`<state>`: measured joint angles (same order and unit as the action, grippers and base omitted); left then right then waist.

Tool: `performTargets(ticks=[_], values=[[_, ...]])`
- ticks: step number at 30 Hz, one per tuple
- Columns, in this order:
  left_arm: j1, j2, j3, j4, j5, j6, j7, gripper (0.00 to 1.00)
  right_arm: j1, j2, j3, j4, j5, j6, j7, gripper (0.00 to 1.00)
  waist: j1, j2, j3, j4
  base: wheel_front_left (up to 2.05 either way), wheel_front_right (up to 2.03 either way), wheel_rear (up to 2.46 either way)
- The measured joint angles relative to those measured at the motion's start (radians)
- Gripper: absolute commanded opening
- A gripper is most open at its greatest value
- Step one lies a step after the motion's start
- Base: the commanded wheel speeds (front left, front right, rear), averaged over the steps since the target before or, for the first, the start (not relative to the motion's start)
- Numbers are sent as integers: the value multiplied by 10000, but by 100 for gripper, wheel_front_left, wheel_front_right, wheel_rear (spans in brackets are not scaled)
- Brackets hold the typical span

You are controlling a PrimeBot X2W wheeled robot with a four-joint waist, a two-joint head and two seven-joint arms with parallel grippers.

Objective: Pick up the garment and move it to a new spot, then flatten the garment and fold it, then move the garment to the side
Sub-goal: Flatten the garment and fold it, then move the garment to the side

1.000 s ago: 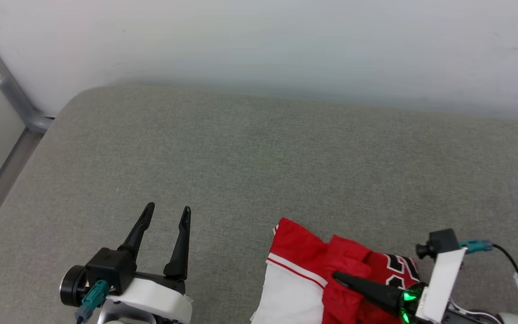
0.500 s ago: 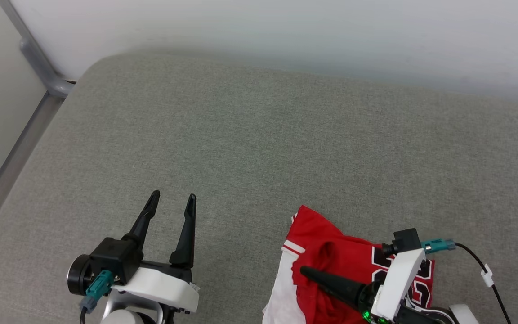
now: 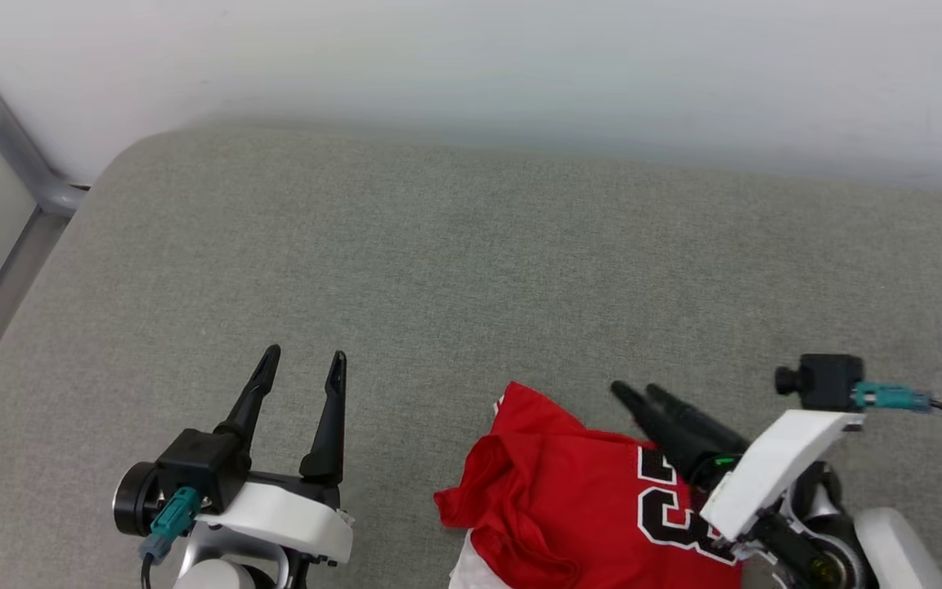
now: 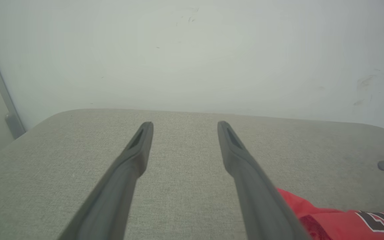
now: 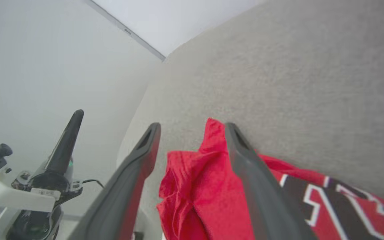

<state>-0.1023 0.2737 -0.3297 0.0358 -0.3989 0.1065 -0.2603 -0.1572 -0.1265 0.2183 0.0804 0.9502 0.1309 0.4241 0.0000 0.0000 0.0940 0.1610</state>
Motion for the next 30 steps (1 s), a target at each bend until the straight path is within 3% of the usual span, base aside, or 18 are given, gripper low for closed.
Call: performTargets(ticks=[4,8,14,22,30], values=[[107,4,81,8,8,119,-12,100,54,-127,-949,-52,-1996,0,-1511,100,0,0,-177,-216,0,0,0],[210,23,171,48,-2,221,-13,100,324,-125,-2125,-259,-3820,0,-2274,100,0,0,-383,-433,0,0,0],[521,54,349,146,-100,433,-13,100,1110,56,-3476,-1710,-6909,0,-3438,100,-1,0,-841,-823,0,0,0],[795,109,474,320,-163,497,-25,100,2182,169,-3304,-2351,-7986,0,-3781,100,-1,0,-1165,-1123,0,0,0],[1143,25,625,594,-272,456,-27,100,2922,495,-3028,-2838,-8103,0,-3605,100,-1,0,-1383,-1371,0,0,0]])
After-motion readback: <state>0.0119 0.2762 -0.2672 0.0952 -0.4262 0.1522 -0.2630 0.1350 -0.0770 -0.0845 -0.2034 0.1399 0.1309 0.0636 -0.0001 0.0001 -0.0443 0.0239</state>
